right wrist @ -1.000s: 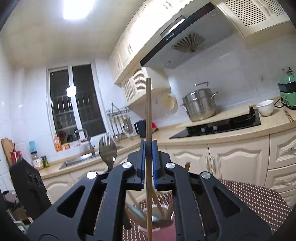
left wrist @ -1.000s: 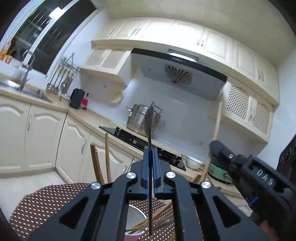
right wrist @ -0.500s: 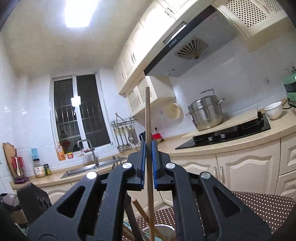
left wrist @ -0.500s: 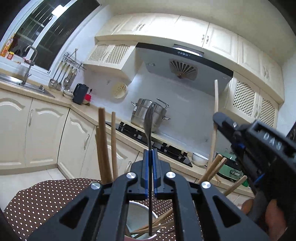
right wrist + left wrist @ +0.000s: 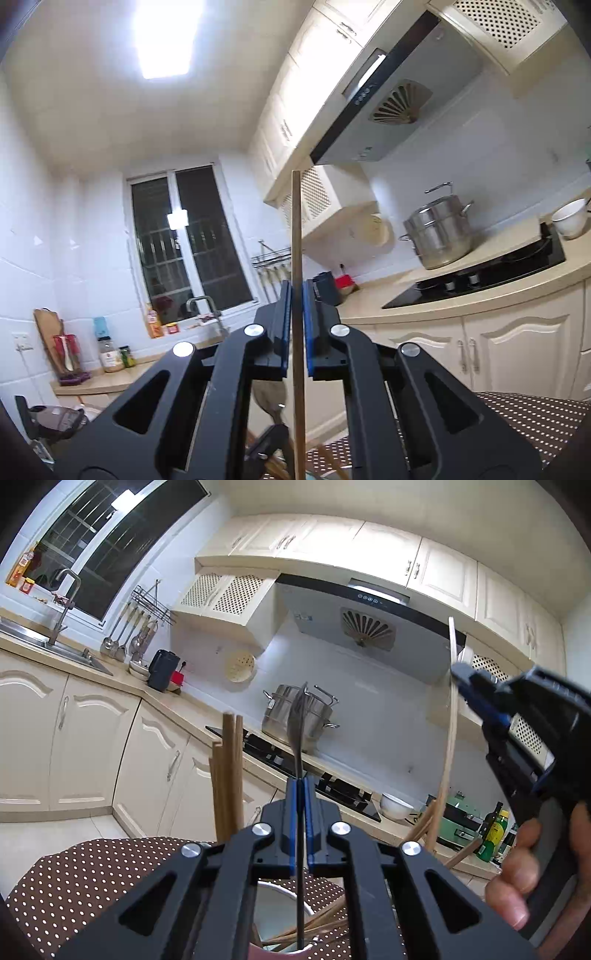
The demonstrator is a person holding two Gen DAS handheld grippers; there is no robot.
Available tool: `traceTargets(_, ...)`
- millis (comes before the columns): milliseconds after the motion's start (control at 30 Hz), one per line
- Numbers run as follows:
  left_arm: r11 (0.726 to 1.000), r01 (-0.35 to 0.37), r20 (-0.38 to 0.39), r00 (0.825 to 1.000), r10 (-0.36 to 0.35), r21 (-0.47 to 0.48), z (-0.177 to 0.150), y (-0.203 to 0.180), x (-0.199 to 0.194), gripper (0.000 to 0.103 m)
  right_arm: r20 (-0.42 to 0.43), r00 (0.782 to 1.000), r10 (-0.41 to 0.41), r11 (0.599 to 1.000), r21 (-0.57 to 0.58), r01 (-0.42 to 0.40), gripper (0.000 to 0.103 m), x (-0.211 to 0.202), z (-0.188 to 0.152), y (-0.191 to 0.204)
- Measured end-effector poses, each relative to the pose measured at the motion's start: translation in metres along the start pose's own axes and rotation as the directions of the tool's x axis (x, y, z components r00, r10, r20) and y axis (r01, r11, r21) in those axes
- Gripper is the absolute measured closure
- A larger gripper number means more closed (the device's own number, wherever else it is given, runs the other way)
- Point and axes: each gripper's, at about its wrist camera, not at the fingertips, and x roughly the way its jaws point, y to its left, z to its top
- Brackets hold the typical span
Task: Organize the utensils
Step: 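Lower the fork and chopstick into the pink cup, then open both tools to release the fork and chopstick into the cup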
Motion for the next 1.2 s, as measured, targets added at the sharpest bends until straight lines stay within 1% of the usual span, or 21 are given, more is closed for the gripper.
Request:
traceTargets(67,1.0,0.006,0.006,1.0,-0.006,-0.006,0.001,0.001,-0.003,0.099,0.006,1.0,0.017,1.0,0.009,-0.017,0.096,0.002,0.006,0.002)
traceTargets(133,1.0,0.009,0.018,1.0,-0.009,-0.008,0.002,0.0,-0.005,0.099,0.008,1.0,0.014,1.0,-0.004,-0.014,0.096,0.004,0.012,0.005)
traceTargets(200,1.0,0.012,0.026,1.0,-0.012,-0.009,0.003,0.0,-0.007,0.099,0.012,1.0,-0.013,0.998,-0.068,0.014,0.096,0.008,0.013,0.011)
traceTargets(267,1.0,0.011,0.019,1.0,-0.01,-0.012,0.001,0.001,-0.005,0.099,0.002,0.999,-0.037,0.991,-0.129,0.037,0.096,0.014,0.007,0.013)
traceTargets(400,1.0,0.014,0.006,1.0,-0.014,-0.004,-0.003,0.001,-0.001,0.099,-0.031,0.997,-0.076,0.982,-0.175,0.07,0.096,0.023,-0.008,0.004)
traceTargets(533,1.0,0.011,-0.026,1.0,-0.01,0.025,-0.01,0.0,0.008,0.099,-0.031,0.994,-0.102,0.983,-0.157,0.096,0.096,0.021,-0.021,-0.009)
traceTargets(633,0.998,0.006,-0.053,0.999,-0.003,0.057,-0.018,-0.003,0.015,0.099,-0.028,0.994,-0.102,0.982,-0.162,0.096,0.096,0.018,-0.029,-0.009)
traceTargets(767,0.998,0.001,-0.065,0.998,0.004,0.071,-0.022,-0.003,0.016,0.099,-0.03,0.994,-0.107,0.977,-0.19,0.099,0.096,0.018,-0.043,-0.006)
traceTargets(900,0.999,0.006,-0.066,0.998,-0.003,0.05,-0.021,0.0,0.014,0.098,-0.014,0.993,-0.118,0.965,-0.237,0.111,0.096,0.017,-0.05,-0.003)
traceTargets(1067,0.999,0.01,-0.074,0.997,-0.007,0.042,-0.02,0.004,0.013,0.098,-0.012,0.994,-0.111,0.965,-0.242,0.105,0.096,0.016,-0.05,-0.003)
traceTargets(1100,0.999,0.009,-0.072,0.997,-0.006,0.04,-0.02,0.005,0.013,0.097,-0.014,0.993,-0.113,0.964,-0.243,0.106,0.096,0.016,-0.05,-0.004)
traceTargets(1167,1.0,0.003,-0.06,0.998,-0.002,0.03,-0.019,0.007,0.012,0.087,-0.013,0.994,-0.111,0.964,-0.244,0.105,0.096,0.015,-0.049,-0.004)
traceTargets(1200,1.0,0.0,-0.063,0.998,0.002,0.031,-0.019,0.008,0.013,0.087,-0.014,0.994,-0.111,0.965,-0.242,0.104,0.096,0.015,-0.05,-0.004)
